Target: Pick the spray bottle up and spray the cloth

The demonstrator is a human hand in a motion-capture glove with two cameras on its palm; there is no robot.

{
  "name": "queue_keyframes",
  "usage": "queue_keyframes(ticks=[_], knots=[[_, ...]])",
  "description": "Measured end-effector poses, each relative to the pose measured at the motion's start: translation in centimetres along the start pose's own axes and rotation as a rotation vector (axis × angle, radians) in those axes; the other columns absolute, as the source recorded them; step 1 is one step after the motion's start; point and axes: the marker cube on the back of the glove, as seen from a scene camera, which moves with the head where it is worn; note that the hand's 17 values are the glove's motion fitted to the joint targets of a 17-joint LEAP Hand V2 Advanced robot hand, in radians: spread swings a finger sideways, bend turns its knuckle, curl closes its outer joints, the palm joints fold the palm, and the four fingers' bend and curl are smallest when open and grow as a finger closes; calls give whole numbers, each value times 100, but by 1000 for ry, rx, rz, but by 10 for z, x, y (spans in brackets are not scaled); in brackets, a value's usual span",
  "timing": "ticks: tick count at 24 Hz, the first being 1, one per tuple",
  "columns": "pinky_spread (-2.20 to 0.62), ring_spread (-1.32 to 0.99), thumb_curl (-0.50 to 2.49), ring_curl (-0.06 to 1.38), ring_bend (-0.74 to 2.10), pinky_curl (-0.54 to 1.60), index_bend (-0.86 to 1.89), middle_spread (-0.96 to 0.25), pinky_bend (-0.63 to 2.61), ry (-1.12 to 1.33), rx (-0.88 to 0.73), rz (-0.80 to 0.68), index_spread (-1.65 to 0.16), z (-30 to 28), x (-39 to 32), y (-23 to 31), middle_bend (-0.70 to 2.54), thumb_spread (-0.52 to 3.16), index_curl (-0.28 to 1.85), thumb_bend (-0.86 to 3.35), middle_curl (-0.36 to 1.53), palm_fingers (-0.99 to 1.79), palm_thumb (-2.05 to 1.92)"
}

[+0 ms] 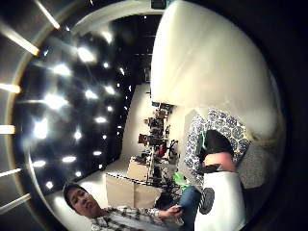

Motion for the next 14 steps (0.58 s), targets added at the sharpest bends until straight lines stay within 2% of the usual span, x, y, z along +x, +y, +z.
queue_keyframes(ticks=[9, 14], knots=[[16, 1, 51, 31, 60, 26, 13, -3, 64, -112, -6, -26, -31, -1, 7, -10, 29, 94, 19, -1, 35, 30, 93], [14, -5, 53, 32, 66, 22, 6, -7, 52, -200, 41, -65, -31, 4, 8, -13, 52, 92, 17, 0, 41, 60, 100]])
